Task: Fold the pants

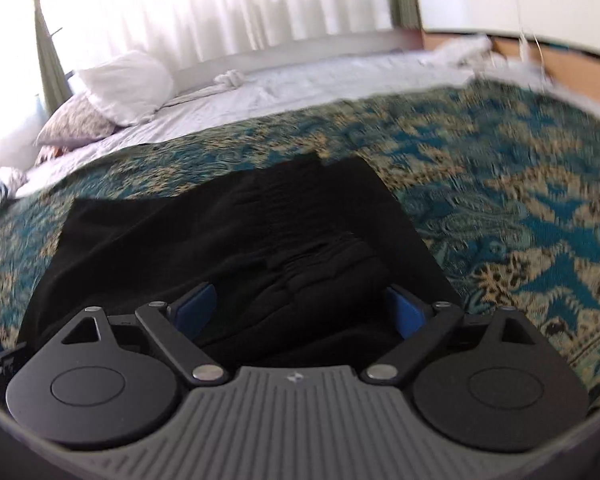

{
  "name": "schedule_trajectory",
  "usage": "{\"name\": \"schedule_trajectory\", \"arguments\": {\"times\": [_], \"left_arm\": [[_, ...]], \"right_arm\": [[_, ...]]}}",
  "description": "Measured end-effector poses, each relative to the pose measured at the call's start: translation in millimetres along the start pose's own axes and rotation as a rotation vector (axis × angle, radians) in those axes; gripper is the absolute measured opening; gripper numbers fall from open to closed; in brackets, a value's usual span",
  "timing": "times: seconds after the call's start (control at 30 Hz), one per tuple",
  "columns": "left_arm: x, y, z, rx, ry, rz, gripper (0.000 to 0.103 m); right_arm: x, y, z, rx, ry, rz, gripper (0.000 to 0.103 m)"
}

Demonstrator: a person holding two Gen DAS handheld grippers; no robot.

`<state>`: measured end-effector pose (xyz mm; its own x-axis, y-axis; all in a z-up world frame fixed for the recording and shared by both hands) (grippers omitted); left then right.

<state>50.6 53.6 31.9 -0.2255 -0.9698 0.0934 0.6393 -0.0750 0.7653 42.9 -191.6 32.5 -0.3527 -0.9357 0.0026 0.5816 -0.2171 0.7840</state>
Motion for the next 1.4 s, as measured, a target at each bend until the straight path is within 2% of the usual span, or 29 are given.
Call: {"name": "schedule_trajectory", "arguments": {"times": [0.2, 0.3, 0.5, 0.6, 0.67, 0.77, 0.83, 1.03, 1.13, 1.17, 1.2, 1.23, 1.3, 1.4], "left_arm": [[0.2, -0.5, -0.9, -0.001, 0.006, -0.01, 0.051], [0.3, -0.4, -0.6, -0.001, 0.007, -0.008, 0.051], [-0.2, 0.1, -0.7, -0.003, 0.004, -0.001, 0.051], [0.3, 0.1, -0.5, -0.002, 0.008, -0.005, 0.051], [0.3, 0.0, -0.3, -0.002, 0.009, -0.003, 0.051], [0.7, -0.5, -0.3, -0.002, 0.008, 0.0, 0.051], [0.8, -0.5, -0.3, -0.003, 0.009, -0.002, 0.051], [0.1, 0.1, -0.8, -0.007, 0.007, -0.007, 0.051], [0.8, 1.0, -1.5, -0.009, 0.009, -0.01, 0.051], [0.9, 1.3, -1.6, -0.01, 0.009, -0.011, 0.051], [0.9, 1.5, -1.8, -0.011, 0.009, -0.01, 0.051], [0.7, 1.8, -2.0, -0.011, 0.008, -0.009, 0.051], [0.8, 2.3, -0.3, -0.011, -0.003, -0.006, 0.052], [3.5, 2.0, 1.9, -0.012, -0.017, -0.015, 0.053]], "right_arm": [[-37.2, -5.6, 21.8, 0.13, -0.037, 0.238, 0.094], [-45.6, -4.0, 21.4, 0.158, -0.056, 0.267, 0.094], [-12.6, -3.8, 10.4, 0.04, -0.079, -0.007, 0.094], [3.0, -6.5, 5.6, 0.019, -0.09, -0.092, 0.092], [9.2, -8.0, 4.7, 0.002, -0.053, -0.147, 0.092], [15.0, -7.9, 7.4, -0.029, 0.101, -0.244, 0.093], [15.4, -4.6, 4.9, -0.05, 0.17, -0.286, 0.093], [19.1, 5.9, -23.1, -0.059, 0.125, -0.36, 0.092], [20.6, 14.6, -32.8, -0.054, 0.119, -0.381, 0.077], [22.7, 16.1, -33.4, -0.053, 0.114, -0.389, 0.064], [27.0, 16.6, -34.6, -0.055, 0.101, -0.402, 0.041], [32.7, 16.7, -34.8, -0.058, 0.08, -0.414, 0.028], [41.4, 15.9, -28.6, -0.035, 0.077, -0.434, 0.028], [39.2, 8.9, -8.6, 0.07, -0.04, -0.325, 0.027]]}}
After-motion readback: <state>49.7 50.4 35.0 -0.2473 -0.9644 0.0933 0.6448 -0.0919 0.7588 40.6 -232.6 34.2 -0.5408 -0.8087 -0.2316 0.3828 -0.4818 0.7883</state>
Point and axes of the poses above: each gripper's, at about its wrist camera, not at the fingertips, and z roughly against the way its jaws point, x to its right, y to its top, the point moved 3 cm from there along -z, roughly the way its jaws point, and after that the axes turned 11 degrees about -y, right-handed, at the moved point
